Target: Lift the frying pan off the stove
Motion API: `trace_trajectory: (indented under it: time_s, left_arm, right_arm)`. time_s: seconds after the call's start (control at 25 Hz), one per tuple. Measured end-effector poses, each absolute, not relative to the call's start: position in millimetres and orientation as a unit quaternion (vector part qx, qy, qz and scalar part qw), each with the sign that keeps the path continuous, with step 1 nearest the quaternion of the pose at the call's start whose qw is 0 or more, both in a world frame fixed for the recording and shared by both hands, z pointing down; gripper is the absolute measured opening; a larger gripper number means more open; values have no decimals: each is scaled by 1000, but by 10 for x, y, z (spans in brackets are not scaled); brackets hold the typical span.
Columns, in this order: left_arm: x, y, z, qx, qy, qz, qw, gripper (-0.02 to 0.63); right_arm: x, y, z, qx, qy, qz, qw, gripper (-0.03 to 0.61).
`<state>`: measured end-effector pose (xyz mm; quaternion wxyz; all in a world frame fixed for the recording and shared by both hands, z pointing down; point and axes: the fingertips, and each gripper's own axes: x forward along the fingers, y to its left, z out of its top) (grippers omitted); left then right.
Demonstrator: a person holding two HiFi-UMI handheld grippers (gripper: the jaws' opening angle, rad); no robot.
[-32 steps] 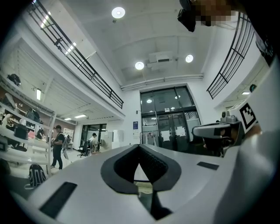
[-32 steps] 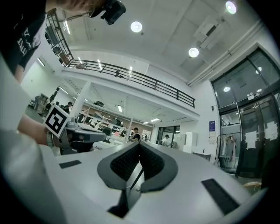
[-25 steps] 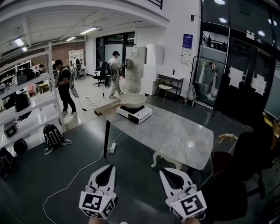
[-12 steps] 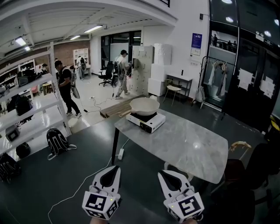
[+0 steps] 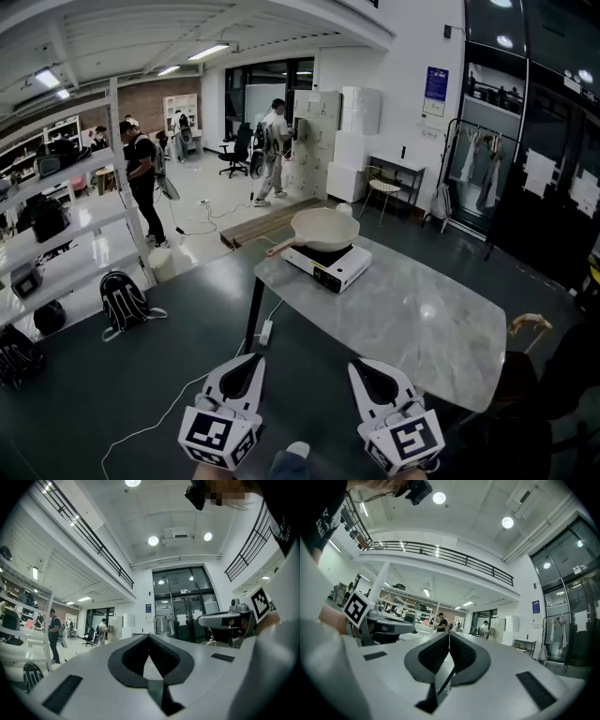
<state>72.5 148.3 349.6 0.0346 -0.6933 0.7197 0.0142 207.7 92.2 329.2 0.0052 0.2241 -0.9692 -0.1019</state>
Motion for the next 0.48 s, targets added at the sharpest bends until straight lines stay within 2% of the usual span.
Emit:
trace_trajectory:
  time_s: [0.48]
  left_arm:
    - [-285, 392, 3563, -691, 722, -2, 30, 11]
  right_arm:
    - [919, -262, 3445, 209, -976, -56, -16, 25]
